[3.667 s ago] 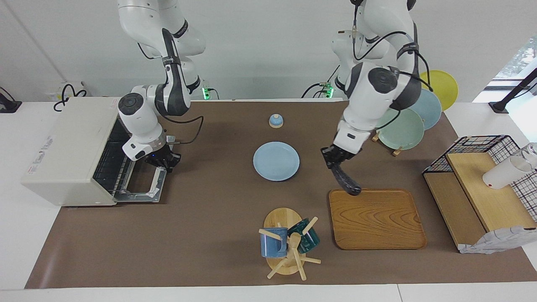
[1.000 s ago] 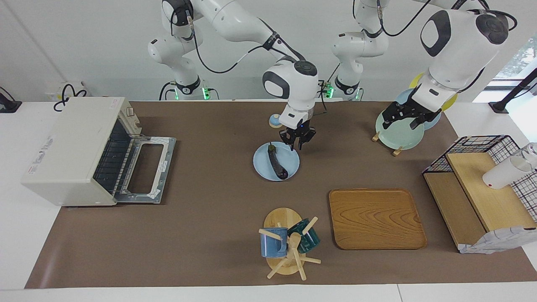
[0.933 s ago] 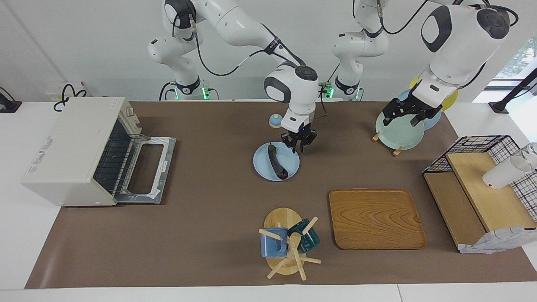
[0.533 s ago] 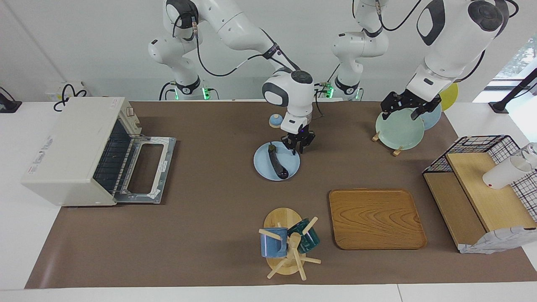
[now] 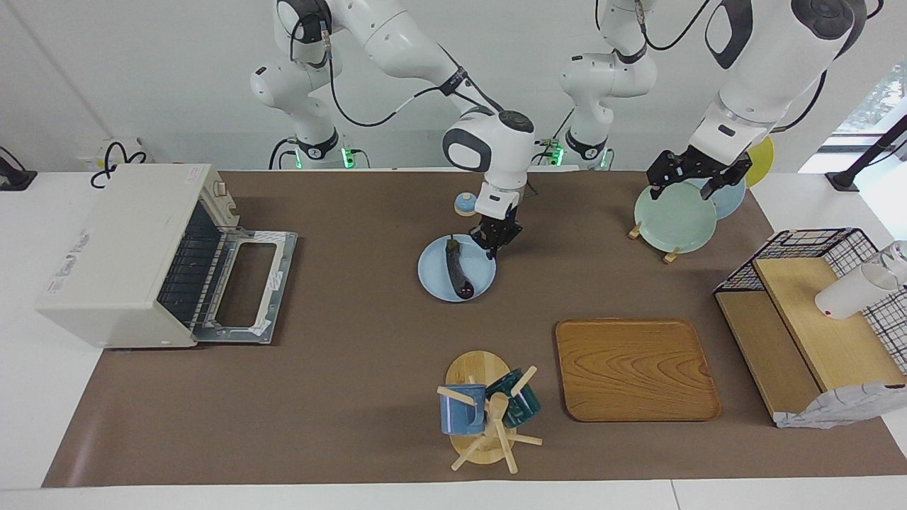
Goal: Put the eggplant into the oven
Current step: 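Carry the eggplant with the right gripper to the open oven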
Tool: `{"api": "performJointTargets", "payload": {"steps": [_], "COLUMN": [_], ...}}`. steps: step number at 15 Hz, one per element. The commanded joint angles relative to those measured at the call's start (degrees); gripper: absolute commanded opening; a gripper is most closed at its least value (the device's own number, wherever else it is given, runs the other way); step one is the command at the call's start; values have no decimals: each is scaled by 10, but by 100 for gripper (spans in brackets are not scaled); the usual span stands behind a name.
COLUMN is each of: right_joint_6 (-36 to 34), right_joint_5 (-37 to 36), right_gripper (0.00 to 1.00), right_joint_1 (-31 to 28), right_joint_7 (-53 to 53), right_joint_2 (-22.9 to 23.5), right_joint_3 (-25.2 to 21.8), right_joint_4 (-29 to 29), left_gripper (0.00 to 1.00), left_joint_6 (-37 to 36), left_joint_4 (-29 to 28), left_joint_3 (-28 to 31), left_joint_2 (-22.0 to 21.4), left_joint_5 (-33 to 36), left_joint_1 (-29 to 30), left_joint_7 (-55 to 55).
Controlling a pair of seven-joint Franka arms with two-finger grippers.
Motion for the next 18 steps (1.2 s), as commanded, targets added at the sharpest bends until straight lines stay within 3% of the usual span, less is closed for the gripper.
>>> {"api": "performJointTargets", "payload": {"steps": [1,8,14,18], "right_joint_6": [-104,-116,-104,-37], "right_joint_5": [-15,-14,23,53], "right_gripper": [0,0,0,0], "right_joint_1": [-9,-207,-396,-486], "right_joint_7": [0,-64,-309,-427], "right_joint_2": [-35,-228,-256,-265], "right_joint_3": [-5,-2,-2,-2], "right_joint_4": [25,-174,-198,-242], "left_gripper": [100,100,100,100], "left_joint_6": [17,18,17,16], "left_joint_4": [-6,-6,-6,-6], "left_joint_3": [10,8,8,10], "left_joint_2": [0,0,0,0], "left_joint_5": [16,13,13,13], "left_joint_1": [-12,-11,-9,-8], "left_joint_7": [6,1,-1,1]}}
